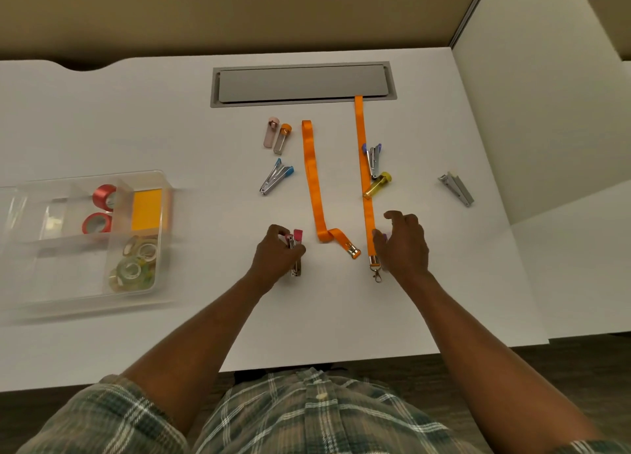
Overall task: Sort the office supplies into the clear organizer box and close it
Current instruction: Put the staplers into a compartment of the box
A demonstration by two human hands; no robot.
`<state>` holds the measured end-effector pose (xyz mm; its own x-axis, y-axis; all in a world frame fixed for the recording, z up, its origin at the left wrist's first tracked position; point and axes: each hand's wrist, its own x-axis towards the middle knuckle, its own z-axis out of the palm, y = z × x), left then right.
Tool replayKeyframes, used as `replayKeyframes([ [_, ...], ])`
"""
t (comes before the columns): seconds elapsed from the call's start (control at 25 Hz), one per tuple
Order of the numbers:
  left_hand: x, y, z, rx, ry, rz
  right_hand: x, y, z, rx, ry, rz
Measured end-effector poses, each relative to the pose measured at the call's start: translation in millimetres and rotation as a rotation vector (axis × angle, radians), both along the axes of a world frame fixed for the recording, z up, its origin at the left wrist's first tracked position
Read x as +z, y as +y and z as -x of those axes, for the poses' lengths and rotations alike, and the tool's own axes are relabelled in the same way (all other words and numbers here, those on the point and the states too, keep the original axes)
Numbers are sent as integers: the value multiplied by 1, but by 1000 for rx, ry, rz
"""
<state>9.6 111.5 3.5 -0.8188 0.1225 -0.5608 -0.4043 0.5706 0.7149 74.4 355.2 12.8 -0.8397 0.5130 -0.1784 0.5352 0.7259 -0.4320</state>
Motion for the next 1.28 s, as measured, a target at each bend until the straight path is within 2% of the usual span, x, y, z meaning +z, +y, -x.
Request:
replayKeyframes([
  [0.36, 26, -5, 2, 533, -304, -530, 1, 22, 76, 35, 67, -12],
  [0.52, 35, -17, -2, 580, -364, -632, 5, 30, 131, 45, 82, -84],
  [0.72, 38, -35, -14, 598, -372, -659, -7, 34, 170, 140, -85, -122],
  [0.88, 36, -55, -23, 633, -353, -657, -16, 35, 181, 170, -98, -154],
  [1.08, 41, -73, -22, 673, -330, -646, -6, 23, 181, 147, 40, -106],
  [1.28, 61, -93, -13, 687, -328, -687, 29, -24, 184, 64, 295, 227],
])
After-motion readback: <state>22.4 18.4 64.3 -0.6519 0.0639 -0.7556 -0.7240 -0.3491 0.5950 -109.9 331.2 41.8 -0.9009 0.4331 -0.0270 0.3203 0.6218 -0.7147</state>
